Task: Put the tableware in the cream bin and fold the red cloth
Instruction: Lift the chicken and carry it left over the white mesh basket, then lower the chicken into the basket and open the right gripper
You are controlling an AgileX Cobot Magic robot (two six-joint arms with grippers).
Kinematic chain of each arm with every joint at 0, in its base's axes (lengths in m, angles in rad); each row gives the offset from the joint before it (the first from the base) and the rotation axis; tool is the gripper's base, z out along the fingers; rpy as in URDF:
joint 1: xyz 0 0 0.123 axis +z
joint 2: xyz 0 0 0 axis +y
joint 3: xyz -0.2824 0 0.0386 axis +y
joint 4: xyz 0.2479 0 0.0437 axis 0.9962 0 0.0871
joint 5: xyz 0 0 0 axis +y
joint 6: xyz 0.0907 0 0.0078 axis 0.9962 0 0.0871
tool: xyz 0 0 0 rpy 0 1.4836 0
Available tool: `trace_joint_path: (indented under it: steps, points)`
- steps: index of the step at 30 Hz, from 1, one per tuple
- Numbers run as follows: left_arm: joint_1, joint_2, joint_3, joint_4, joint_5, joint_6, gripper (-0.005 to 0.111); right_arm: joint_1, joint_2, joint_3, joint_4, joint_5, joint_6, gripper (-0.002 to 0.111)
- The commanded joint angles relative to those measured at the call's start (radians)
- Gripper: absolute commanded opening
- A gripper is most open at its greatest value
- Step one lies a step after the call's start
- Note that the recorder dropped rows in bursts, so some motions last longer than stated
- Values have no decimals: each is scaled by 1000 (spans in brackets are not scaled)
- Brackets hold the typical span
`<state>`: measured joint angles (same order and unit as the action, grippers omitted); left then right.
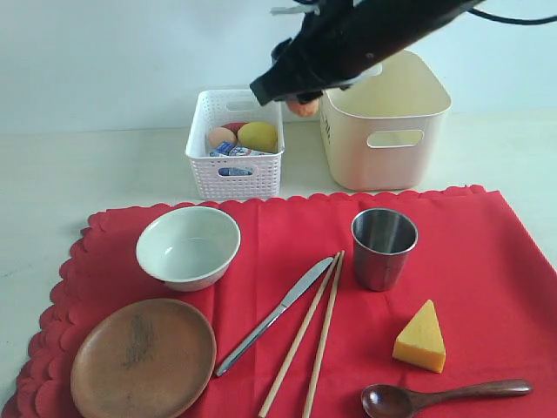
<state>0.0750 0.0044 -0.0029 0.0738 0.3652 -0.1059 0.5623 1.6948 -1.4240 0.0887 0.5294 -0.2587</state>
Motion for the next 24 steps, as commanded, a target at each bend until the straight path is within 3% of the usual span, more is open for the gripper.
trace_joint_path:
  steps: [1,8,13,24]
  points:
    - [-6,-4,3,1,-11,-2,78,-55,159,-155,191,-11,-254,0]
    - [-6,-4,3,1,-11,-2,78,-152,455,-413,502,37,-613,0]
    - [-6,-4,3,1,-11,-2,78,-232,641,-609,759,205,-827,0]
    - [-6,-4,3,1,-11,-2,78,-255,902,-913,781,304,-884,0]
